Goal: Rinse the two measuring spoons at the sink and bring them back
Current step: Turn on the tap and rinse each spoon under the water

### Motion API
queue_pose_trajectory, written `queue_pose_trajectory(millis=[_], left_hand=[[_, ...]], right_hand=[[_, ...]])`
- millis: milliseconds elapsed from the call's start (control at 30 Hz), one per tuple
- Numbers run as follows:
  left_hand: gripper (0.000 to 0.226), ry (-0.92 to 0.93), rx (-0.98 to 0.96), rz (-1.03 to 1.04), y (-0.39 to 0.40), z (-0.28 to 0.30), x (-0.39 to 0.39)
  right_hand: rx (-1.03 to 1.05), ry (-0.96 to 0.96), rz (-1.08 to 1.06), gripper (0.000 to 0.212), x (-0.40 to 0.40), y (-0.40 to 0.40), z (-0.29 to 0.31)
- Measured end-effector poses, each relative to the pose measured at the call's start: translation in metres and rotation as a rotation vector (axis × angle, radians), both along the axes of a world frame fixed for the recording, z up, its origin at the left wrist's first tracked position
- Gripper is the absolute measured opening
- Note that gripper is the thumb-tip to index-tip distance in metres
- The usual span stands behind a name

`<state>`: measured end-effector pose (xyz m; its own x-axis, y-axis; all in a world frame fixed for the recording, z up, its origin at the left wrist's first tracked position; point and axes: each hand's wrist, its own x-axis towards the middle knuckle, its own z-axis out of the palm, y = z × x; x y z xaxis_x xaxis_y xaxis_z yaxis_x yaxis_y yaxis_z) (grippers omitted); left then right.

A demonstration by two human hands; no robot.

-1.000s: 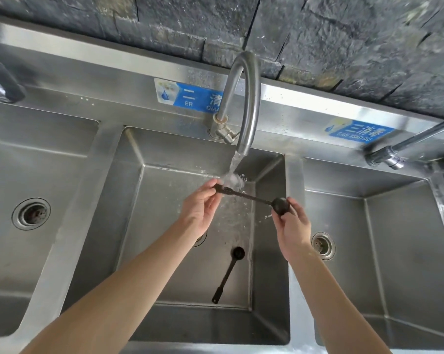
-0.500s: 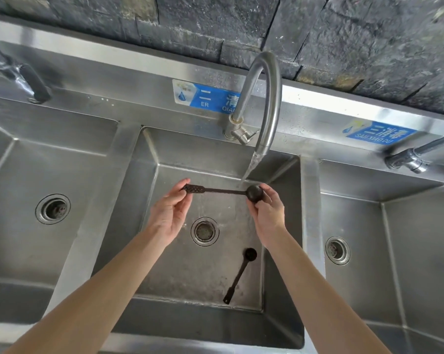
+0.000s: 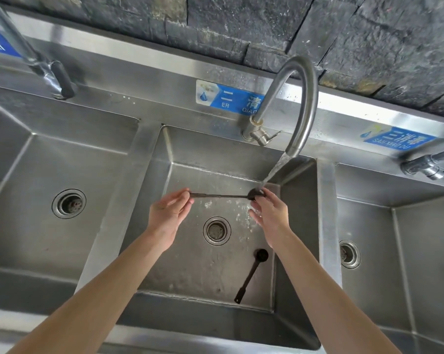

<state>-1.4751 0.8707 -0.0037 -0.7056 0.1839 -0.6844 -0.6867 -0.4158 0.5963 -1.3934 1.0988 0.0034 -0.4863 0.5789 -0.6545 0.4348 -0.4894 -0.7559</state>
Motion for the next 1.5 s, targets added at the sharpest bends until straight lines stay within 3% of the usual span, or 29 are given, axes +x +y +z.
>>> queue_pose_trajectory(millis=[100, 233, 767, 900, 1033, 1233, 1400, 1500], left_hand=[[0.012, 0.111, -0.204, -0.155, -0.007, -0.005, 0.004], [0.006, 0.141, -0.327, -0.332, -0.018, -0.011, 0.009], [0.018, -0.294, -0.241, -0.972, -0.056, -0.045, 0.022], [0.018, -0.281, -0.230, -1.088, -0.059, -0.053, 0.028], [0.018, -0.144, -0.230, -1.273, -0.058, -0.055, 0.034], [0.026, -0.033, -0.225, -1.381, -0.043, -0.056, 0.053], [0.024, -0.001, -0.296, -1.349, -0.035, -0.062, 0.070], [0.029, -0.023, -0.357, -1.291, -0.032, -0.067, 0.077]], right_hand=[[0.083, -0.133, 0.018, 0.020, 0.006, 0.003, -0.006], [0.040, -0.207, -0.014, 0.009, 0.016, -0.001, -0.012], [-0.246, -0.315, -0.218, 0.031, 0.076, -0.030, -0.042], [-0.236, -0.369, -0.214, 0.029, 0.091, -0.037, -0.050], [-0.268, -0.339, -0.314, 0.020, 0.100, -0.043, -0.059], [-0.223, -0.317, -0.293, 0.017, 0.099, -0.046, -0.077], [-0.243, -0.237, -0.248, 0.022, 0.102, -0.039, -0.101], [-0.134, -0.363, -0.131, 0.020, 0.118, -0.031, -0.133]])
